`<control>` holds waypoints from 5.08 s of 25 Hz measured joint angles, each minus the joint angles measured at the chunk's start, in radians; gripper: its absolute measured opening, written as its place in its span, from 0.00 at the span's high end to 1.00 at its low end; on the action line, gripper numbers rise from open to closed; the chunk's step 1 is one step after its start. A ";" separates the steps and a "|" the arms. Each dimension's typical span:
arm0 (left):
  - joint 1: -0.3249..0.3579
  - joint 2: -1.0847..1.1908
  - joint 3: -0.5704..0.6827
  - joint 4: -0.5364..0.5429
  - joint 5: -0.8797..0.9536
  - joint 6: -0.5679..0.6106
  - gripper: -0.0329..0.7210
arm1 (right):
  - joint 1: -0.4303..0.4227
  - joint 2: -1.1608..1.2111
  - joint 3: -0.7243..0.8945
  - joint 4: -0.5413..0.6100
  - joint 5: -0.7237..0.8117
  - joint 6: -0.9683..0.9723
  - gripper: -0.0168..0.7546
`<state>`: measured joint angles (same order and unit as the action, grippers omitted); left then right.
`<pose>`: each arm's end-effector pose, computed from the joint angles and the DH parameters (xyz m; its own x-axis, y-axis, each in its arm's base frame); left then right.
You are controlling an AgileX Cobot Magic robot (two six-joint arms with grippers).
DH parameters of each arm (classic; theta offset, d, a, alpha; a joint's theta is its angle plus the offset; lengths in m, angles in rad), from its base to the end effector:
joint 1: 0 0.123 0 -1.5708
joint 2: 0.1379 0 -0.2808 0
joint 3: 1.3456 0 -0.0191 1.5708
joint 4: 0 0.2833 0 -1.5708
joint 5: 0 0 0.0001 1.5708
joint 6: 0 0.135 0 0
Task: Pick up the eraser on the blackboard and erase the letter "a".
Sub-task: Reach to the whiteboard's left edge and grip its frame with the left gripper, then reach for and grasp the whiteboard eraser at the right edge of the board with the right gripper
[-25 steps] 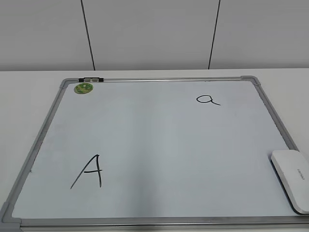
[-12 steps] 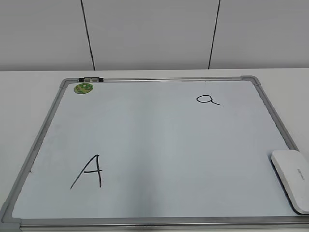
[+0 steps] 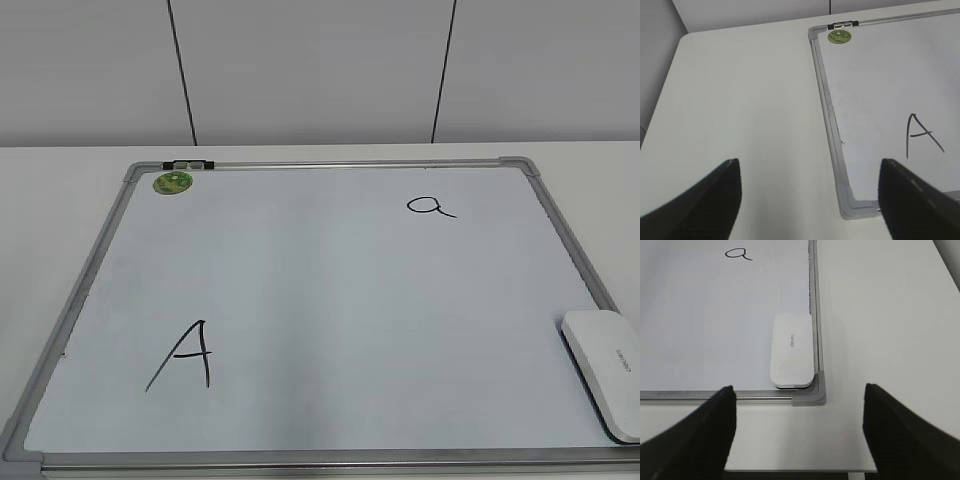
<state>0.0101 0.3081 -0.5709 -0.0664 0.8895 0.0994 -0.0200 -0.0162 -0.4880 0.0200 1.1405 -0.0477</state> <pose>0.1220 -0.0057 0.2900 -0.5099 0.0523 -0.8587 0.0636 0.9977 0.0230 0.0609 0.0012 0.2604 -0.5214 -0.0289 -0.8528 -0.0160 0.9996 -0.0241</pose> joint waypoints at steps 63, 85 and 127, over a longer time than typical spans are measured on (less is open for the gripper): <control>0.087 1.782 -0.817 -0.394 0.037 0.279 0.60 | 0.000 0.000 0.000 0.000 0.000 0.000 0.22; 0.092 1.830 -0.817 -0.416 0.045 0.281 0.69 | 0.000 0.000 0.000 0.000 0.000 0.000 0.22; 0.092 1.832 -0.823 -0.422 0.061 0.281 0.88 | 0.047 1.117 -0.243 0.027 -0.151 -0.034 0.22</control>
<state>0.1017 2.1399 -1.3936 -0.4879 0.9504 0.3808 0.0271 1.1012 -0.7313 0.0471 0.9891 -0.0817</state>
